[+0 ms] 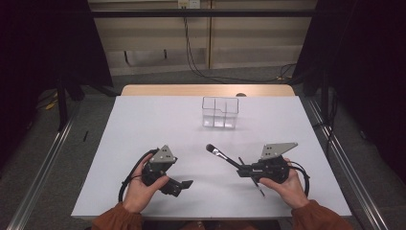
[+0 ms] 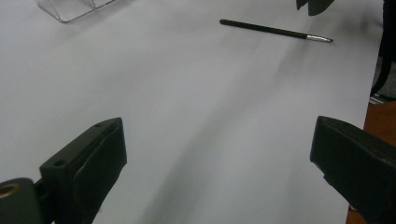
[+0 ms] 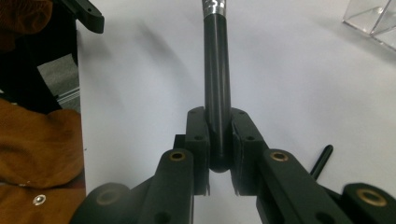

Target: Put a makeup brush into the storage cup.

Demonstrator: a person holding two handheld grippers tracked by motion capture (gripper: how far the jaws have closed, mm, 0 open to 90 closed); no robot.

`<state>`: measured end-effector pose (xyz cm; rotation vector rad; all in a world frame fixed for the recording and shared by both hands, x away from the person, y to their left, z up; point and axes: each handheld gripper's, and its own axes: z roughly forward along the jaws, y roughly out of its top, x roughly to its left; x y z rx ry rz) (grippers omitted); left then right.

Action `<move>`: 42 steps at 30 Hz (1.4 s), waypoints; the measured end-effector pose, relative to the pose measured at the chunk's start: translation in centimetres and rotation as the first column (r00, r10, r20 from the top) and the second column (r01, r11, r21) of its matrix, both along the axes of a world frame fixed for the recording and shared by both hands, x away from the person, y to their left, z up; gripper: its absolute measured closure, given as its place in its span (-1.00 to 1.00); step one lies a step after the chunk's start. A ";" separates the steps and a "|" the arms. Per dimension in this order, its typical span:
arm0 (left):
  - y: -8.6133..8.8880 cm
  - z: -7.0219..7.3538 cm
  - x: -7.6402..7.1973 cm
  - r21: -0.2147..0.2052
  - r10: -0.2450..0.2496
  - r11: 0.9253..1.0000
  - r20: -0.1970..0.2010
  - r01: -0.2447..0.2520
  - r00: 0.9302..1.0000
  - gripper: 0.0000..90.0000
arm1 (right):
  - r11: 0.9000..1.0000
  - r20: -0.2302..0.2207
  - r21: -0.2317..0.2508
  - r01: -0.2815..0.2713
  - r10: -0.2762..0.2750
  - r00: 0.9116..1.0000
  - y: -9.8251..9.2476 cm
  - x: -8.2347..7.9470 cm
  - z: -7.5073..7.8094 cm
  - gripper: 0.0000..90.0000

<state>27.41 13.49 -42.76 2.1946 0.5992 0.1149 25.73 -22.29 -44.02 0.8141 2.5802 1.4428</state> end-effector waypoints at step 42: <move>-2.3 1.2 0.6 -0.231 0.051 0.972 0.051 -0.038 0.997 -0.94 | 0.994 0.088 0.097 0.041 -0.050 0.995 1.0 -1.0 0.4 0.78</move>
